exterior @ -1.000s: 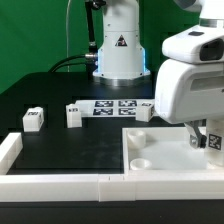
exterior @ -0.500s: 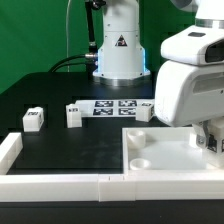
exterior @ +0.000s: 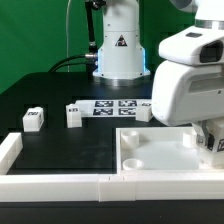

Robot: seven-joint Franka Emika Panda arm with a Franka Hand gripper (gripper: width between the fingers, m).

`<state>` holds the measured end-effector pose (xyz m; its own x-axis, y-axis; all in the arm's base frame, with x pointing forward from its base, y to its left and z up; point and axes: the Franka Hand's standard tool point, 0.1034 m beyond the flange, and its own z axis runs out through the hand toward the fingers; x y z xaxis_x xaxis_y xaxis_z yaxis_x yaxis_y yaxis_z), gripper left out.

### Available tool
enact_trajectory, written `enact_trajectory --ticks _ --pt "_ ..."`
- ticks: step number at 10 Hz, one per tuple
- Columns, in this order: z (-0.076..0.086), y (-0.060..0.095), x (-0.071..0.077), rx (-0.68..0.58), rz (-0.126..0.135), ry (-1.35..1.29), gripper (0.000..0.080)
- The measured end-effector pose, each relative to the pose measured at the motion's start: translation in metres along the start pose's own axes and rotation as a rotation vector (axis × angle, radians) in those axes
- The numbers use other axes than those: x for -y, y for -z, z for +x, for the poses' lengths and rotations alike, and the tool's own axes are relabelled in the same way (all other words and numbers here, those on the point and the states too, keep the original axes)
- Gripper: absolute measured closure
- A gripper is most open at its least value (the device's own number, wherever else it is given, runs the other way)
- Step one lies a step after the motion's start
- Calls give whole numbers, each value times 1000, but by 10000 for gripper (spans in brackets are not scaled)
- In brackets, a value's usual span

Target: Assemble one leg

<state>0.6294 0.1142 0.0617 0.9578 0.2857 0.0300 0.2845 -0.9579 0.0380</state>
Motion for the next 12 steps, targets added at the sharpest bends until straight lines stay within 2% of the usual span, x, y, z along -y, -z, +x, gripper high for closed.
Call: enact_trajectory --ticks 6,9,10,11,12 --pt "2 -2 7 -10 9 -835 525" --pt "1 -2 6 -6 10 -1052 525" --pt "1 -2 7 -6 11 -1051 525" --pt "1 -2 7 -6 12 -1017 427" --pt "1 -2 8 -6 13 -1012 252"
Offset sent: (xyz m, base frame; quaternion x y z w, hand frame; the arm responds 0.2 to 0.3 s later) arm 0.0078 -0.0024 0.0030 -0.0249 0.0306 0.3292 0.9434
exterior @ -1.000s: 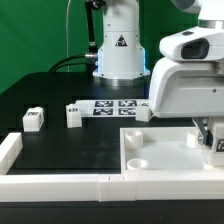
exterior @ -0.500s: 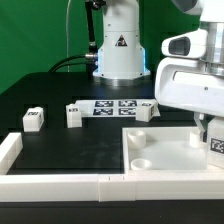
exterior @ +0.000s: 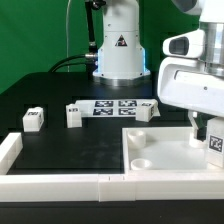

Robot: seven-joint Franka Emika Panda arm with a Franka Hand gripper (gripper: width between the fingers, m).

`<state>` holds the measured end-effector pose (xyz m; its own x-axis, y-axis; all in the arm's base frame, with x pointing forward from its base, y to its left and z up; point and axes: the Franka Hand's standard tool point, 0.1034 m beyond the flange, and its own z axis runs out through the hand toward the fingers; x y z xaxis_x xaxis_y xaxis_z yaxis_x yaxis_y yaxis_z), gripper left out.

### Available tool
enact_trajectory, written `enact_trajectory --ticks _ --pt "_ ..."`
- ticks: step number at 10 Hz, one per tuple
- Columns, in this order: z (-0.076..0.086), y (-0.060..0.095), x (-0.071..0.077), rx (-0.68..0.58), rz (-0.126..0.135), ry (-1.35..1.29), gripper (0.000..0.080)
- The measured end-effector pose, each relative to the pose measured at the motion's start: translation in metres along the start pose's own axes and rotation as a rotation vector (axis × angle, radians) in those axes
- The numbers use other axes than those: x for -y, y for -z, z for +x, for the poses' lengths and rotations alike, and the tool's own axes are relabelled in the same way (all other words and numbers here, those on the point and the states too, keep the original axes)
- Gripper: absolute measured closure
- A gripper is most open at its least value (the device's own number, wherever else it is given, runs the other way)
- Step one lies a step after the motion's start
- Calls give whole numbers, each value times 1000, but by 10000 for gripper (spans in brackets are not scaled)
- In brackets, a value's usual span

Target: Assemble one leg

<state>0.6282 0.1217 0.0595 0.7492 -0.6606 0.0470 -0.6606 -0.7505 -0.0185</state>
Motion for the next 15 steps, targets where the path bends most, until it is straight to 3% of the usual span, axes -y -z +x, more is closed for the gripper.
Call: enact_trajectory --ticks 1,2,3,9,11,13,14,15 --pt "0 2 1 -1 2 63 252" --pt "0 2 1 -2 3 214 166" --pt "0 2 0 -1 2 349 155" --pt "-2 -1 -3 4 -16 1114 150" --pt "0 -1 -4 4 -18 1207 150" --pt "0 -1 -5 4 -18 1204 432" --pt "0 -2 -5 5 -17 1180 534" --pt "0 -2 -5 4 -17 1153 534"
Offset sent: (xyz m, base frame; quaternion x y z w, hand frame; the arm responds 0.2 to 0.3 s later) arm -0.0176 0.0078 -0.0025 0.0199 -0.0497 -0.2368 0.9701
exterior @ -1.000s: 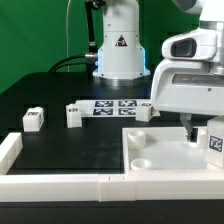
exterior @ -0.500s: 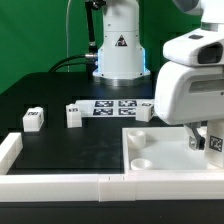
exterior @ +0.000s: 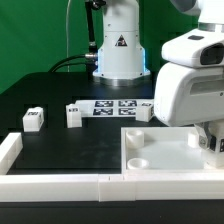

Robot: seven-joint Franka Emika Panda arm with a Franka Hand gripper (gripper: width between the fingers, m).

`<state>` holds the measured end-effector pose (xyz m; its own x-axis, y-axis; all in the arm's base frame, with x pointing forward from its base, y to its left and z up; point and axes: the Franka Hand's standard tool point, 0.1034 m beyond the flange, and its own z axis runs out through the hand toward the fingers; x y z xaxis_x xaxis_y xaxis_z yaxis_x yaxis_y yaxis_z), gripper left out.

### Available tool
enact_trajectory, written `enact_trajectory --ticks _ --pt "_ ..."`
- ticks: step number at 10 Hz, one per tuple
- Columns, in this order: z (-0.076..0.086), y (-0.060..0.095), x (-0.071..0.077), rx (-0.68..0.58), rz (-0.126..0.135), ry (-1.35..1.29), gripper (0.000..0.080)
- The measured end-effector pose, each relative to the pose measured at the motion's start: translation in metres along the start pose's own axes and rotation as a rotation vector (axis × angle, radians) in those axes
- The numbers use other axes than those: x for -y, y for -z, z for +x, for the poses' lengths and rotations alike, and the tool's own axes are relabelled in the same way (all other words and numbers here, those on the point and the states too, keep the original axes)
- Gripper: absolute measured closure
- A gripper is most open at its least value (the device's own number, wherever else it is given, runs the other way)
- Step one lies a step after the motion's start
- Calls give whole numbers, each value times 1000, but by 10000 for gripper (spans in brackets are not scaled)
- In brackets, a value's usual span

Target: Assemble one leg

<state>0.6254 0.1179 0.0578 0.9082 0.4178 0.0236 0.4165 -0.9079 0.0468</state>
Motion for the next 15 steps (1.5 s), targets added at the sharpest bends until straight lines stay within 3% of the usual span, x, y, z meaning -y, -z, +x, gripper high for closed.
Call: enact_trajectory --ticks 2,11,14,15 --pt "1 0 1 -6 7 -114 533" --pt "1 -2 5 -19 29 -1361 531" --pt "1 -2 6 -14 41 -1441 523" --pt "1 -2 6 -14 41 -1394 331"
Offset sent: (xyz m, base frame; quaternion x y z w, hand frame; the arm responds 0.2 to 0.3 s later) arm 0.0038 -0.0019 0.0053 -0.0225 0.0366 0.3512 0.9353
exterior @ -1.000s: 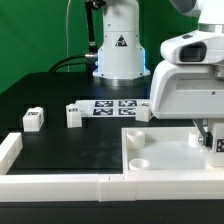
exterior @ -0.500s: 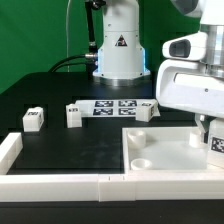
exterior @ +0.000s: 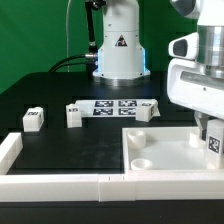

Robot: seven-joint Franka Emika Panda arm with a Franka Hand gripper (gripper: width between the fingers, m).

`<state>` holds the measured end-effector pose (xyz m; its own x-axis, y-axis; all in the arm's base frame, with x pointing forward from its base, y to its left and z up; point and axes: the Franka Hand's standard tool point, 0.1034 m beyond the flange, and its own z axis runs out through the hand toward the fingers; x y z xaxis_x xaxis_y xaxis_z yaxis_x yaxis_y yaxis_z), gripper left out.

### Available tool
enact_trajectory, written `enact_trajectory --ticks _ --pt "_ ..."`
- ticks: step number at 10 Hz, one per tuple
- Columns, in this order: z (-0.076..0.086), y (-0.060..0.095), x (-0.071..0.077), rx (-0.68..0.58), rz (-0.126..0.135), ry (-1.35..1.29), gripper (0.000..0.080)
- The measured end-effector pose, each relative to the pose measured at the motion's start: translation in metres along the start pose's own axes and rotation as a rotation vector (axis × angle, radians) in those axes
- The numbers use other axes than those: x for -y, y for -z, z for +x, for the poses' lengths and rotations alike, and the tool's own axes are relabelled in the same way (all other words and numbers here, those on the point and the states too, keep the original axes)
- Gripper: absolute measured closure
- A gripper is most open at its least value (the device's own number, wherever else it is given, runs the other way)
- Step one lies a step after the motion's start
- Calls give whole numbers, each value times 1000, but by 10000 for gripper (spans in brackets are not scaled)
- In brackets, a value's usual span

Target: Assemble one leg

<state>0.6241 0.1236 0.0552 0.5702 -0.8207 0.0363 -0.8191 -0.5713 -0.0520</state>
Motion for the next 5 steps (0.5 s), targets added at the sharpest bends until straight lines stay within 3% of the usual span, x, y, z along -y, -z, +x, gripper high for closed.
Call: enact_trajectory --ticks 1,2,5 --pt "-1 0 0 7 3 17 331" --pt "-3 0 -1 7 5 125 184" --pt "-9 1 0 9 7 537 152"
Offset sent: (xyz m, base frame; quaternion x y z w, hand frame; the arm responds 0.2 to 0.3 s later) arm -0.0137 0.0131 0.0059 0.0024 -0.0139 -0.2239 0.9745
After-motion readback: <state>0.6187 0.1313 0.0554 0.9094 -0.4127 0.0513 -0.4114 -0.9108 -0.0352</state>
